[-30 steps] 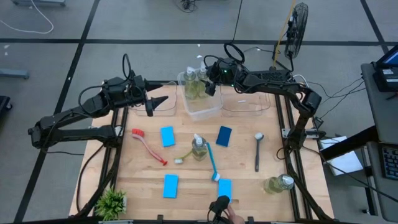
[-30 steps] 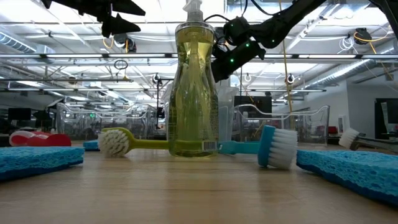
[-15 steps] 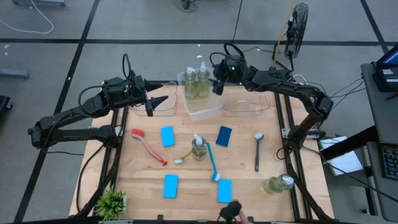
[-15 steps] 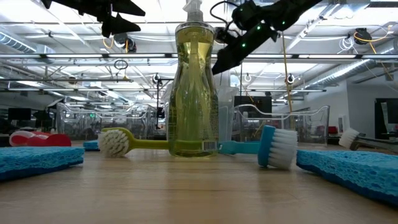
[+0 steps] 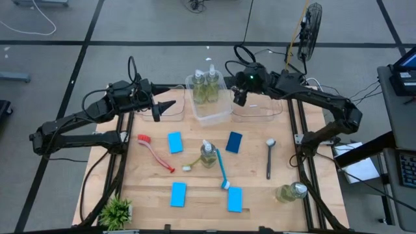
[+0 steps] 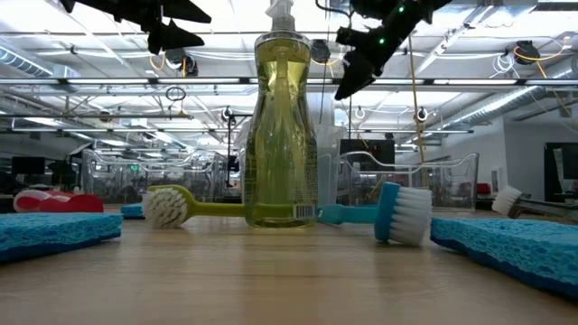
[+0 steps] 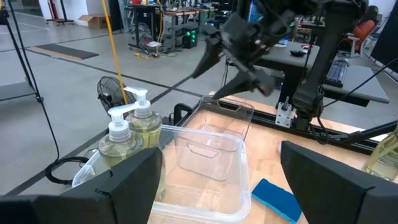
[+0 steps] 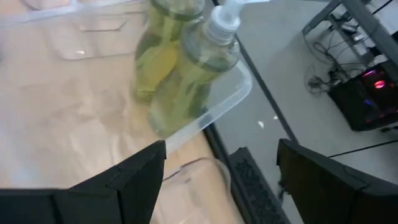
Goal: Pick & Place Kitchen Sink Supplies
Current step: Put the green soap dispenser into the transparent white bin
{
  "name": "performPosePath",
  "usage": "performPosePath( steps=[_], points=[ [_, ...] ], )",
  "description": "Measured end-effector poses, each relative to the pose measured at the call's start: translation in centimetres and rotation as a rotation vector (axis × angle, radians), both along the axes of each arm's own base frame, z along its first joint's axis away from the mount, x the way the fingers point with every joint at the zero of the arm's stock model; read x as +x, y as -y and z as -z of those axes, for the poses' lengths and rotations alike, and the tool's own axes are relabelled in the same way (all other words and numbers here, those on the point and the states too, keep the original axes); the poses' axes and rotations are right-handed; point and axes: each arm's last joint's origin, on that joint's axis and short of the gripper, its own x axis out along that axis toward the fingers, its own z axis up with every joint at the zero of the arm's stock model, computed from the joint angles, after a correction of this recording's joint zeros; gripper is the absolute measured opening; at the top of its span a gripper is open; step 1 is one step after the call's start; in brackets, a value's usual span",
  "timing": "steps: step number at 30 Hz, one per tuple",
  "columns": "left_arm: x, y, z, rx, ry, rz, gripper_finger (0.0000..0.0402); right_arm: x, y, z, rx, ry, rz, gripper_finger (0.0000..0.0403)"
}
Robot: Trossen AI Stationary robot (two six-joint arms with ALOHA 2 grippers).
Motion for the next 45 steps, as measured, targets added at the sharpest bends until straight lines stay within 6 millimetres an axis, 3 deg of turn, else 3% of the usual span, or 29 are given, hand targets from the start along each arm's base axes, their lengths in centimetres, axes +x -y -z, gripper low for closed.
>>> performPosePath(
  steps=[9, 16, 24, 32, 39, 45],
  points=[
    [0.0, 0.0, 0.0, -0.02, 0.008, -0.011, 0.0308, -2.7, -3.5, -1.9, 0.108, -0.001, 0.011, 0.0295],
    [0.0, 0.0, 0.0, -0.092, 0.032, -0.008, 0.032, -5.4, -6.2, -3.2, 0.171, -0.02, -0.002, 0.0295],
    [0.3, 1.0, 0.6, -0.099, -0.037, 0.147, 0.0325, -7.8, -9.4, -4.3, 0.317, 0.009, -0.138, 0.0295],
    [0.8, 2.3, 0.5, -0.08, -0.027, 0.238, 0.0308, -9.3, -10.8, -5.2, 0.347, 0.053, -0.164, 0.0295],
    [1.2, 4.3, 0.6, -0.08, -0.042, 0.351, 0.0311, -9.8, -11.7, -4.1, 0.288, 0.026, -0.265, 0.0295],
    [1.5, 5.7, 0.6, -0.082, -0.046, 0.429, 0.0325, -11.4, -12.1, -2.1, 0.303, 0.195, -0.3, 0.0295]
  ],
)
